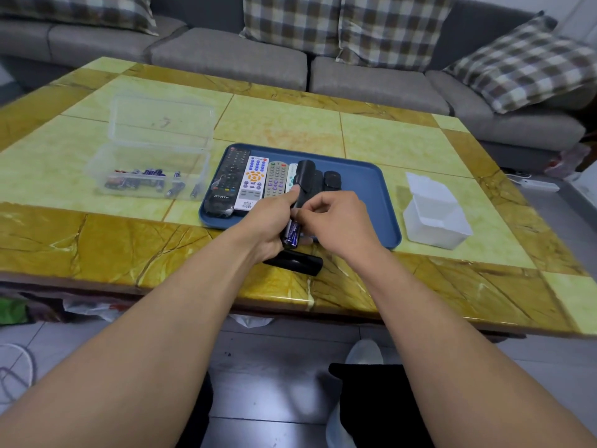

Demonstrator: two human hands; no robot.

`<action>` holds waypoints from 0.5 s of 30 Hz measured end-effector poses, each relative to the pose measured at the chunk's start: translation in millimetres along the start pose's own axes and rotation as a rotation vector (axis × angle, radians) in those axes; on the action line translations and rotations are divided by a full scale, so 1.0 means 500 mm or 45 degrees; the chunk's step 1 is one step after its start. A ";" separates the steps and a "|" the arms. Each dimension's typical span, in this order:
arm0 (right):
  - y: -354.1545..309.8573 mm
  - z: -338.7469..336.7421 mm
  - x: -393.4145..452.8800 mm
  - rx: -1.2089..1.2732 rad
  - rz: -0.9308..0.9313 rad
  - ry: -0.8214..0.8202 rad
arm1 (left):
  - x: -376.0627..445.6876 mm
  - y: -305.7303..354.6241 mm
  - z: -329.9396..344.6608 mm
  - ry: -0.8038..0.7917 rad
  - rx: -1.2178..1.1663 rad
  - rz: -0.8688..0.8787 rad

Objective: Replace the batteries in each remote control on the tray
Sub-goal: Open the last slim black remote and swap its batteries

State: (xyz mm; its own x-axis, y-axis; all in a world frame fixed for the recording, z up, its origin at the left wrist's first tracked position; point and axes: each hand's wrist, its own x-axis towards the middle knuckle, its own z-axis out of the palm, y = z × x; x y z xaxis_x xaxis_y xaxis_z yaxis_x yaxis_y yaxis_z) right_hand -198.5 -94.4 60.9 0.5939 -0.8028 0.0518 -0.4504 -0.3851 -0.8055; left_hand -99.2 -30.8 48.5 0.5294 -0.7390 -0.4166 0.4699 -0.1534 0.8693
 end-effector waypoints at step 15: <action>0.006 -0.001 -0.018 0.352 0.183 -0.028 | 0.023 -0.003 0.002 0.003 -0.121 0.029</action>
State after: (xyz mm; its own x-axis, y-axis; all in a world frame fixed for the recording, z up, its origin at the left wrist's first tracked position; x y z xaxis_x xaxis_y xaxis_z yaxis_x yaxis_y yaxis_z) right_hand -205.7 -88.6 58.5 0.5528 -0.8290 -0.0848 -0.3342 -0.1274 -0.9339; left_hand -94.6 -39.7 42.6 0.5423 -0.7401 -0.3977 0.5227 -0.0735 0.8494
